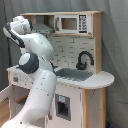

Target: Play with the kitchen

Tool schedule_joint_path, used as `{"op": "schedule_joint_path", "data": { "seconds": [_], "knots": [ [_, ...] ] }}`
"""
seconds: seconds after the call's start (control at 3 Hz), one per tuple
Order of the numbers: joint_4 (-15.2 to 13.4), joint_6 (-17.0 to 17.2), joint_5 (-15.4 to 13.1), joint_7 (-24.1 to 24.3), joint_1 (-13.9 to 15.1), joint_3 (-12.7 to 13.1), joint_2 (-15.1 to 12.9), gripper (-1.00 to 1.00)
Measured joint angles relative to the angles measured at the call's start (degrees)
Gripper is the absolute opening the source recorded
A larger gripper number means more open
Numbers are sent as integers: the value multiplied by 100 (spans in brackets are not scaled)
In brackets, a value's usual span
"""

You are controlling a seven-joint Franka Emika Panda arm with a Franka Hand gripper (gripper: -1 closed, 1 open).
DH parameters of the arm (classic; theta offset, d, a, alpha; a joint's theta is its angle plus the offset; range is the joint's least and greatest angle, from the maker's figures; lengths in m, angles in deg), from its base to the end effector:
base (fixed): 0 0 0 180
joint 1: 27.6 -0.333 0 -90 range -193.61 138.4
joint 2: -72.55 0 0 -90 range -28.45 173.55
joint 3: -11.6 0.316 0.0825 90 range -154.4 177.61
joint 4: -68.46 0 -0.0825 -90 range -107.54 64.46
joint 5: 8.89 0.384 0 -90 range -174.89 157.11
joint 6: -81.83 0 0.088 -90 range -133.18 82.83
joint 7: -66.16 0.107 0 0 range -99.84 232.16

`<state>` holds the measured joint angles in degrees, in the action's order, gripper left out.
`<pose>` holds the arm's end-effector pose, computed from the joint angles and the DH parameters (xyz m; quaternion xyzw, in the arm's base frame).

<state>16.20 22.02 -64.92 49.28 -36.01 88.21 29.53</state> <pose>0.4781 0.4375 0.6109 0.7870 0.6022 -0.0552 0.1224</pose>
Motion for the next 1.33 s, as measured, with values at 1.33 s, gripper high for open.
{"op": "schedule_joint_path", "data": {
  "seconds": [1.33],
  "knots": [
    [-1424,-857,-58,1113,1015,138,300,-100]
  ]
}}
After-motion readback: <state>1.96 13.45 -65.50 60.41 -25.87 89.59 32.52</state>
